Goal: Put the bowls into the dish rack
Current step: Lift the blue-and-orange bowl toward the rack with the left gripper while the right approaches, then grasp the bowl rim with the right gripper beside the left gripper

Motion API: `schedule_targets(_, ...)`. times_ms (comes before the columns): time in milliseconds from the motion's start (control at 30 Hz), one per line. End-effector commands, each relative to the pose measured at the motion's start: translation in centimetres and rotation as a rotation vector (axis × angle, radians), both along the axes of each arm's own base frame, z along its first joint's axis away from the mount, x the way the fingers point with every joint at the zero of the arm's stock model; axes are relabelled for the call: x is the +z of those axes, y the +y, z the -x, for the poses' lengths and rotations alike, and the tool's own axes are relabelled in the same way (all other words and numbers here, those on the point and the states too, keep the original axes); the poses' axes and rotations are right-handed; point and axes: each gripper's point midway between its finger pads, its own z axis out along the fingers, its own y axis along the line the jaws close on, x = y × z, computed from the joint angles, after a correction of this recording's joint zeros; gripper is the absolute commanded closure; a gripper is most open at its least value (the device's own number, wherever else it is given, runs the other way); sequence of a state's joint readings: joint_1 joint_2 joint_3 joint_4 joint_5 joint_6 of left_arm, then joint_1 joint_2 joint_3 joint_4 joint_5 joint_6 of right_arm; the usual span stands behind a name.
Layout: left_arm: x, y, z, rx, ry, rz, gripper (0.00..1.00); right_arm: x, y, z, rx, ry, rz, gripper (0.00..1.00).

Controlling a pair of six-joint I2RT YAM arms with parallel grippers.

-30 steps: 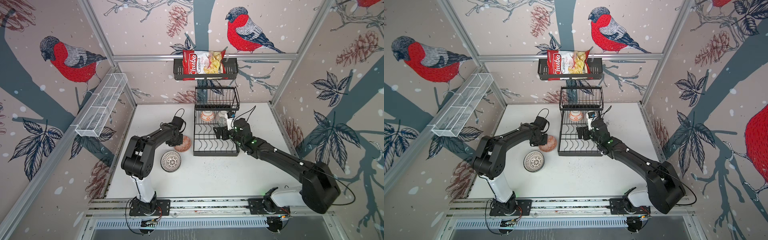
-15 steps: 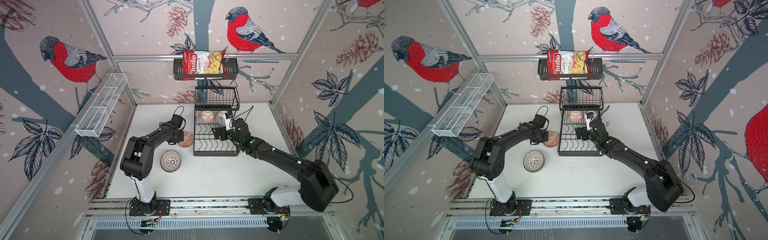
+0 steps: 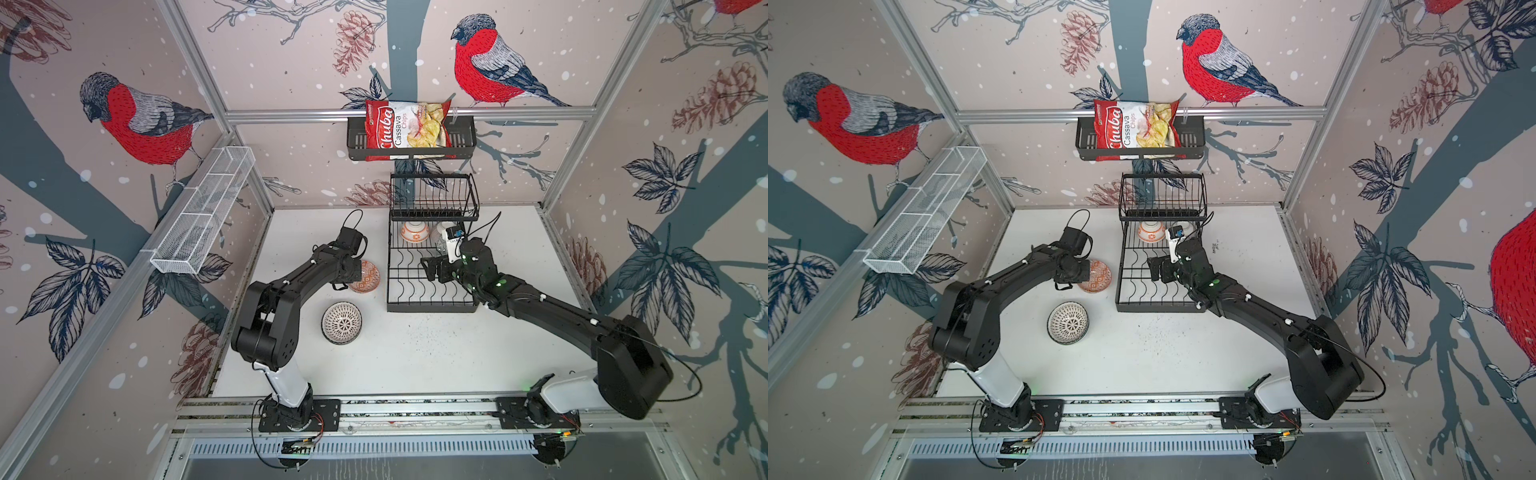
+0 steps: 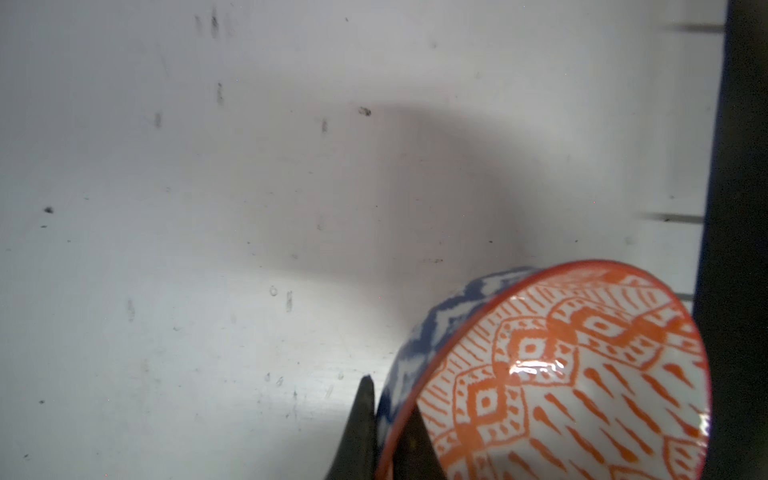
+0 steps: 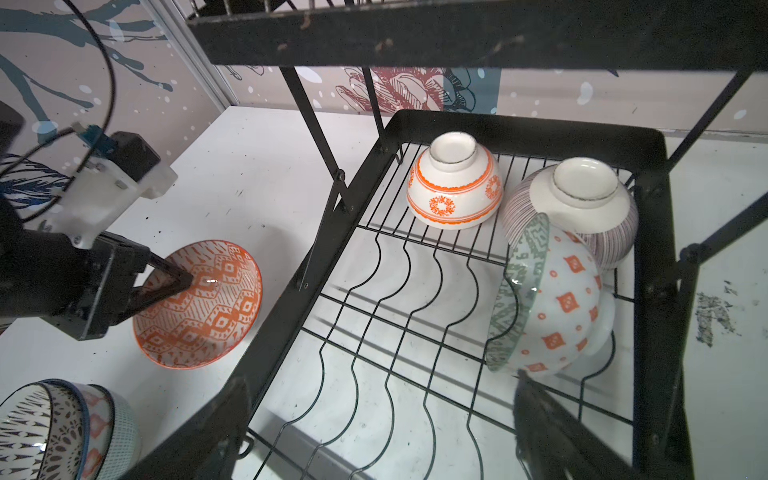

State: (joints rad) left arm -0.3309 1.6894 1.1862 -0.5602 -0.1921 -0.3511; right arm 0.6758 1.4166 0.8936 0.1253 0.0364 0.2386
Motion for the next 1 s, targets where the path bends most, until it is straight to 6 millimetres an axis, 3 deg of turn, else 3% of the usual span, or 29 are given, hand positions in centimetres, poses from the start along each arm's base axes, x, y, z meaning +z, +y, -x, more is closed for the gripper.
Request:
schedule_targets(0,2.6,0.4,-0.7,0.041,-0.08,0.007,1.0,0.9,0.7,-0.1,0.017,-0.016,-0.031,0.02)
schedule_targets(200,7.4,-1.0,-1.2,0.011,-0.222,0.125,1.0,1.5,1.2,0.2,0.045,-0.014,-0.054,0.02)
schedule_targets(467,12.6,-6.1,0.1,-0.187,-0.378,0.429,1.0,3.7,1.9,1.2,0.117,-0.025,-0.117,0.02)
schedule_targets(633,14.4,-8.4,1.0,-0.262,-0.426,0.576,1.0,5.4,2.4,2.2,0.19,-0.026,-0.182,0.0)
schedule_targets(900,16.5,-11.5,1.5,-0.363,-0.465,0.744,1.0,6.4,3.7,3.8,0.311,0.001,-0.239,0.0)
schedule_targets(967,15.7,-12.3,1.8,-0.383,-0.443,0.784,1.0,6.6,4.1,4.2,0.342,0.01,-0.261,0.01)
